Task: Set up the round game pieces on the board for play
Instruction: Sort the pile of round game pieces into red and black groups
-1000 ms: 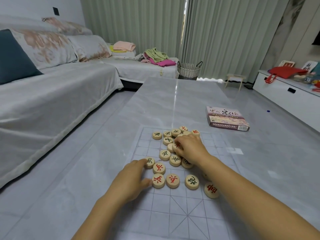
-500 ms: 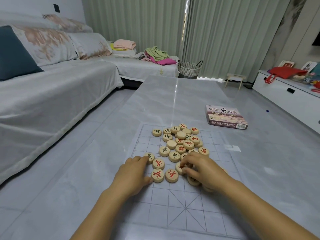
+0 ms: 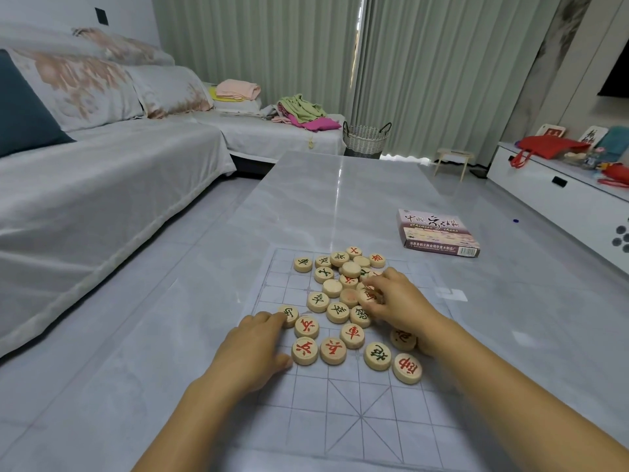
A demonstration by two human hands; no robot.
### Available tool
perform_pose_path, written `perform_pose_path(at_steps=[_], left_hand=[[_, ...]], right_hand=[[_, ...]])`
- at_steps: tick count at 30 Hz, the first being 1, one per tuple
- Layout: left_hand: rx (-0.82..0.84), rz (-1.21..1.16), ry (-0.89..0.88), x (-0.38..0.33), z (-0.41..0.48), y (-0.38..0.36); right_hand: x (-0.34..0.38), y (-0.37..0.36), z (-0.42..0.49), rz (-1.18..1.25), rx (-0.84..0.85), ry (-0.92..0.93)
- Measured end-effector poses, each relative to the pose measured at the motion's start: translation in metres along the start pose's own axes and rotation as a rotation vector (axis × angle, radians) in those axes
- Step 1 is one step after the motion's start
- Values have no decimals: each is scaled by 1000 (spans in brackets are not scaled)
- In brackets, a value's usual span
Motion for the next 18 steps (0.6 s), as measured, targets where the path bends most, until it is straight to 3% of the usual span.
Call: perform_pose_path(at_steps=[6, 10, 15, 18], left_hand=[[-2, 24, -5, -3, 0, -1], [-3, 55, -1, -4, -1, -3], [-6, 61, -1, -4, 0, -3], [-12, 52, -4, -3, 2, -3]], right_hand=[[-6, 9, -34, 24, 197, 15], [-2, 6, -43, -24, 222, 38], [0, 7, -22, 126, 12, -8], [3, 5, 6, 87, -133, -3]])
Point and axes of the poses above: each hand's wrist, its own z-axis towards the middle knuckle, its own y-axis out of the back of the hand, x = y × z, the point moved 2 cm from there along z, towards the middle knuckle, and after that the axes turned 2 degrees about y, right-handed, at the moved point
